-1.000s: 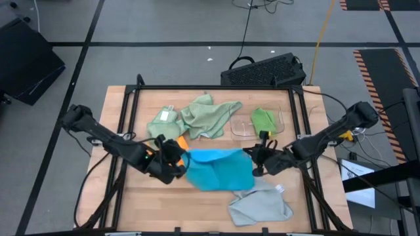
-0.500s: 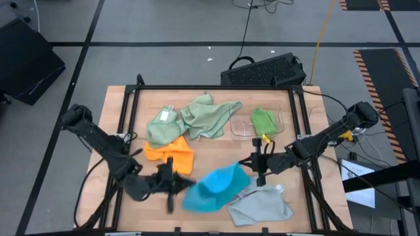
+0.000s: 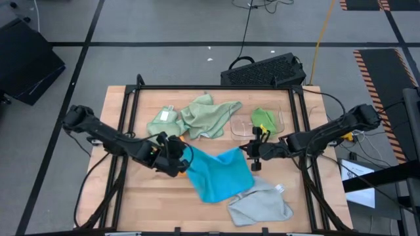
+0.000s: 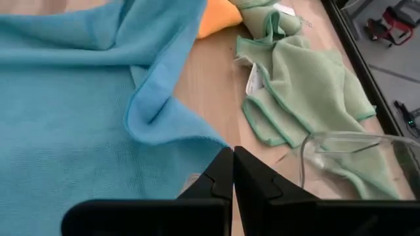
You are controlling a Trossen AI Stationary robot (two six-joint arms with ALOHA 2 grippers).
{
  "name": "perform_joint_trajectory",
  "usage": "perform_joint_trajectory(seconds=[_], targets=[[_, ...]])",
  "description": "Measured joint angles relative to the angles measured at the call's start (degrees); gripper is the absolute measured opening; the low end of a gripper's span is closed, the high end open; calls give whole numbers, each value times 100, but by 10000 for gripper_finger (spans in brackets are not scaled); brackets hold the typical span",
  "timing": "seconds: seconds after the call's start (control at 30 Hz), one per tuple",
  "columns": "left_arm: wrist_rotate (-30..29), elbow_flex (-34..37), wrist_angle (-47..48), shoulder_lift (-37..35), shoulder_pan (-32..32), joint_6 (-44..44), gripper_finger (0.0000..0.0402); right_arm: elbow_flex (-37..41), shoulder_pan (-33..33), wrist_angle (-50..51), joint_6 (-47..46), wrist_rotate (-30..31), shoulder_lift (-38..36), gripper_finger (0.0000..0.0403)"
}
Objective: Fold microfiber towels
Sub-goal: Fold the blue microfiber cloth
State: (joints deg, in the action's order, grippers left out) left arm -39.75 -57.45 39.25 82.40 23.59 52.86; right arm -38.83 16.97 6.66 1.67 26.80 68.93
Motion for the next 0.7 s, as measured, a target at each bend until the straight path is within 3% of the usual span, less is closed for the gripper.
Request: perform_joint_trajectory(seconds=[0.2, 0.33, 0.53, 0.63, 0.7], targets=[[500, 282, -216, -58, 190, -85, 3, 151, 26, -402, 180, -4, -3, 0], [558, 282, -136, -357, 736, -272, 3, 87, 191, -627, 110, -8, -42, 0], [90, 277, 1242, -643, 1551, 261, 3, -29, 331, -639, -267, -45, -47, 0], [-303, 376, 1802, -650, 1626, 811, 3, -37, 337, -648, -632, -126, -40, 0], [-683, 545, 1747, -647, 1556, 738, 3, -37, 305, -646, -623, -17, 5, 0]])
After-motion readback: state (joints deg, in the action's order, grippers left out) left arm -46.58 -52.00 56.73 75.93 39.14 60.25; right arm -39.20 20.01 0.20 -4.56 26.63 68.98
